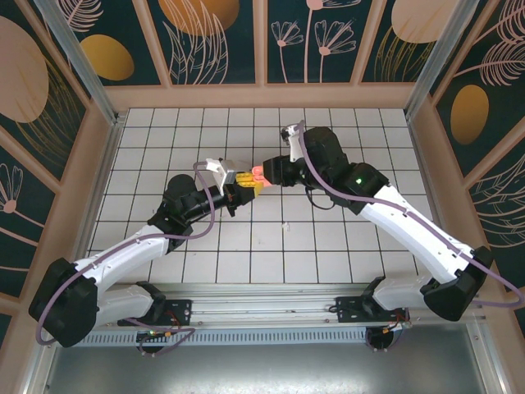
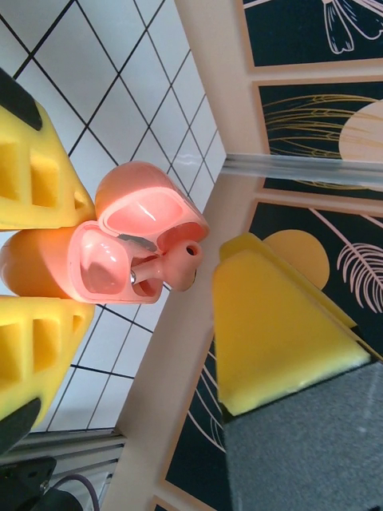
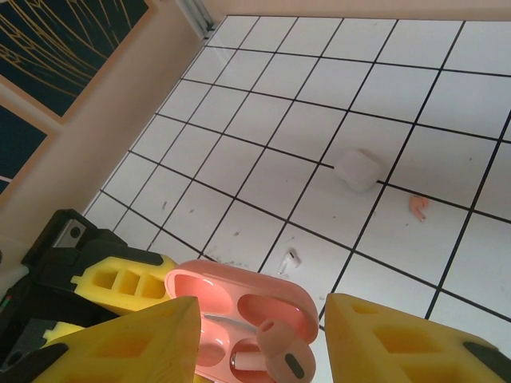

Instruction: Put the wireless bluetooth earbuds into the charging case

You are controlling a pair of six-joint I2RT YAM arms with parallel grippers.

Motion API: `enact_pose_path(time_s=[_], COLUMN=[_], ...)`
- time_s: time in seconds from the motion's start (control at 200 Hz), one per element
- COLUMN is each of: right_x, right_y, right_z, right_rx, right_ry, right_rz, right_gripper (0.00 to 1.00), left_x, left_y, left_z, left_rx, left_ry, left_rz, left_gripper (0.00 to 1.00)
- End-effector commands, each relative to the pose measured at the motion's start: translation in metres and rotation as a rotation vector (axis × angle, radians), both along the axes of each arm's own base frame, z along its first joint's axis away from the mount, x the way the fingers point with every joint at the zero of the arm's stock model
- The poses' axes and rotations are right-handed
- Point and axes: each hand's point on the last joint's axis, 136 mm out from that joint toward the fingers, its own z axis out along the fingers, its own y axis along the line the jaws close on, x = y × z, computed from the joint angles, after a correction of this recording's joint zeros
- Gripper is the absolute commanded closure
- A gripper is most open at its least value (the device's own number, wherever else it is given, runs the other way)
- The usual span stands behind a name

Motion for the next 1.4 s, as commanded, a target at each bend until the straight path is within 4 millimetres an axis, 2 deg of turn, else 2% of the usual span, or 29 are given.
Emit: enact_pose_path(time_s=[0.0, 0.335, 0.57, 0.866, 1.391], right_x=[-0.005, -0.011, -0.012, -0.012, -0.007], right_y=[-0.005, -0.018, -0.023, -0.021, -0.009], right_z=[0.018, 0.017, 0.004, -0.007, -0.014], right_rx=[0.043, 0.084, 0.119, 0.142, 0.122], right_ry=[-0.004, 0.041, 0.094, 0.138, 0.137], right_rz=[-0.007, -0.035, -0.041, -0.016, 0.033], right_gripper=[0.55, 0.57, 0.59, 0.6, 0.6], left_x=[-0.008, -0.007, -0.006, -0.007, -0.006], left_y=[0.0, 0.0, -0.001, -0.002, -0.004], left_z=[0.014, 0.015, 0.015, 0.016, 0.016], left_rx=[-0.042, -0.041, -0.041, -0.044, -0.045], left_ry=[-0.04, -0.038, -0.035, -0.034, -0.03], left_rz=[-0.021, -0.019, -0.023, -0.029, -0.04], left_gripper=[1.0, 1.0, 1.0, 1.0, 1.0])
